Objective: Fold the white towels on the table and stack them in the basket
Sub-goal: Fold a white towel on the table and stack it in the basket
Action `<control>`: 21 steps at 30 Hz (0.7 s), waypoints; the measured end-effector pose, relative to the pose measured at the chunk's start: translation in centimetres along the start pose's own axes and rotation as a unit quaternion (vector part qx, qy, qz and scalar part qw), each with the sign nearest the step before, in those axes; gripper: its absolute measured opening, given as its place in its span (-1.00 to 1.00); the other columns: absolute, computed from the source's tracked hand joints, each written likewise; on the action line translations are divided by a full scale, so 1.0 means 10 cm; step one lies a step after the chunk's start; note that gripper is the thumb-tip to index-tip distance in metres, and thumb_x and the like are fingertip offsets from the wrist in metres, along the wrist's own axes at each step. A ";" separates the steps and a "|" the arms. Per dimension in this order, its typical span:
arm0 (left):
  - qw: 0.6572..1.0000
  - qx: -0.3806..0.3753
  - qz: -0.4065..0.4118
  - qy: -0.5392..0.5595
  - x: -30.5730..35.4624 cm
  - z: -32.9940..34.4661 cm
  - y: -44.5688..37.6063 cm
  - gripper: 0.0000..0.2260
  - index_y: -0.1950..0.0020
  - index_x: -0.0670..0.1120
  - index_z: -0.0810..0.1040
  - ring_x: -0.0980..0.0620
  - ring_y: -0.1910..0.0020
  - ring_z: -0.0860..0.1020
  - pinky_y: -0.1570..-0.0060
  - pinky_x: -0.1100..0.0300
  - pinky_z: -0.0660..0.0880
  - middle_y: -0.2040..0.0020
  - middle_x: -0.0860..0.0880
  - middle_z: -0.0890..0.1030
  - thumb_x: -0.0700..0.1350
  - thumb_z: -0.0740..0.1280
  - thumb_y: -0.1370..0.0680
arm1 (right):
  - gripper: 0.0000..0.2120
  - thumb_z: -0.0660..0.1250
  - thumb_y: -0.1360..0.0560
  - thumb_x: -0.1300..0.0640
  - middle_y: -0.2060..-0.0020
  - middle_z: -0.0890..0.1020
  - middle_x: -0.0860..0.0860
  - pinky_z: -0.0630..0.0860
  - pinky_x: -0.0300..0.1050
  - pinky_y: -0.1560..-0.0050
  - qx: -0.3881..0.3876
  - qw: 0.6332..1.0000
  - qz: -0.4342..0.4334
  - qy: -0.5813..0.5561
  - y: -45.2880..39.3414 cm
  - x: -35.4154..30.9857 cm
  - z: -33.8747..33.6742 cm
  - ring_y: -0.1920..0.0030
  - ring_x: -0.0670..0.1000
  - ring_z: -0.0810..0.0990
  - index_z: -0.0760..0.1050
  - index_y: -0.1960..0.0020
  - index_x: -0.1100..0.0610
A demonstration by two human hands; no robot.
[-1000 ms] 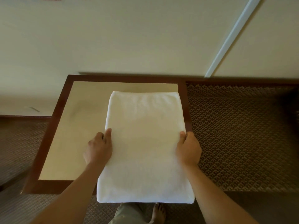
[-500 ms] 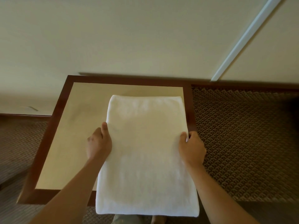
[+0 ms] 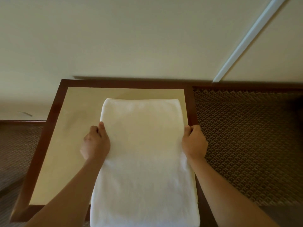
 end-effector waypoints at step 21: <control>0.997 -0.019 0.073 -0.008 0.56 0.22 -0.73 -0.54 0.01 -0.07 0.45 -0.19 0.15 0.51 0.16 -0.02 0.45 0.19 -0.06 0.53 0.27 0.00 -0.68 | -0.64 0.15 -0.68 -0.18 -0.02 0.65 0.06 0.41 0.18 -0.16 0.010 0.997 -0.060 0.043 -0.55 -0.56 0.14 -0.07 0.17 0.61 0.49 -0.15 0.10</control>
Point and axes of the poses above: each hand's wrist, its own y-axis away from the middle knuckle, its own z-axis out of the palm, x = y × z, the point moved 9 cm from there along -y, towards the middle knuckle
